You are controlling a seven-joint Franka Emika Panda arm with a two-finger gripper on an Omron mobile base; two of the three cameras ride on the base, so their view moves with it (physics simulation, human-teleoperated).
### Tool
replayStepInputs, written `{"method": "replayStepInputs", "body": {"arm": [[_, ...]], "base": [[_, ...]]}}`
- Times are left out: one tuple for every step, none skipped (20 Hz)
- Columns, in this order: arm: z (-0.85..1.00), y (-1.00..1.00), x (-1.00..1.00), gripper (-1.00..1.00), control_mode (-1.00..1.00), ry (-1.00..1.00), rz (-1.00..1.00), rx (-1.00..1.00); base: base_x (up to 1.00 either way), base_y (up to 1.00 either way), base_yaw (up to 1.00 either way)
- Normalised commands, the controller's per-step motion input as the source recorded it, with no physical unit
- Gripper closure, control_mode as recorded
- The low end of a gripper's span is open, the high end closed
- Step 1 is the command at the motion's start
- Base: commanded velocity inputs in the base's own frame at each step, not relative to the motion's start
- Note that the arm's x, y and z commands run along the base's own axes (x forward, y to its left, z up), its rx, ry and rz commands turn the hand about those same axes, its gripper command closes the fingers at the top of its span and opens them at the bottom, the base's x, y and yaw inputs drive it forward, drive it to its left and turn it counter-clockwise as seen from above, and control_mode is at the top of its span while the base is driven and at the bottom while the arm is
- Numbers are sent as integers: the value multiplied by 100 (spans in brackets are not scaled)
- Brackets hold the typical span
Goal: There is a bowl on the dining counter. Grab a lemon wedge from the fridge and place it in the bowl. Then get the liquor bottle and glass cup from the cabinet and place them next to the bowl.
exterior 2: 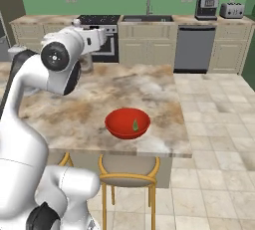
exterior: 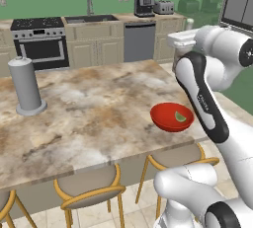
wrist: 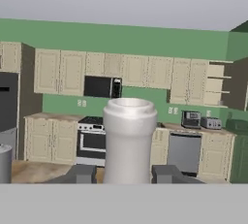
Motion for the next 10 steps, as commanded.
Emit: {"method": "replayStepInputs", "body": {"arm": [[-27,-48,0,100,-100,0,5,0],[-20,-61,0,100,-100,0,5,0],[-20,-64,0,100,-100,0,1,0],[-20,-64,0,100,-100,0,0,0],[-20,-61,0,100,-100,0,0,0],[-25,-51,0,100,-100,0,0,0],[-32,-44,0,100,-100,0,0,0],[-32,-43,0,100,-100,0,0,-3],[-33,-43,0,100,-100,0,0,-4],[-33,-47,0,100,-100,1,0,-5]], "base": [[0,0,0],[0,0,0],[0,0,0],[0,0,0],[0,0,0],[0,0,0],[0,0,0],[0,0,0],[0,0,0],[0,0,0]]}}
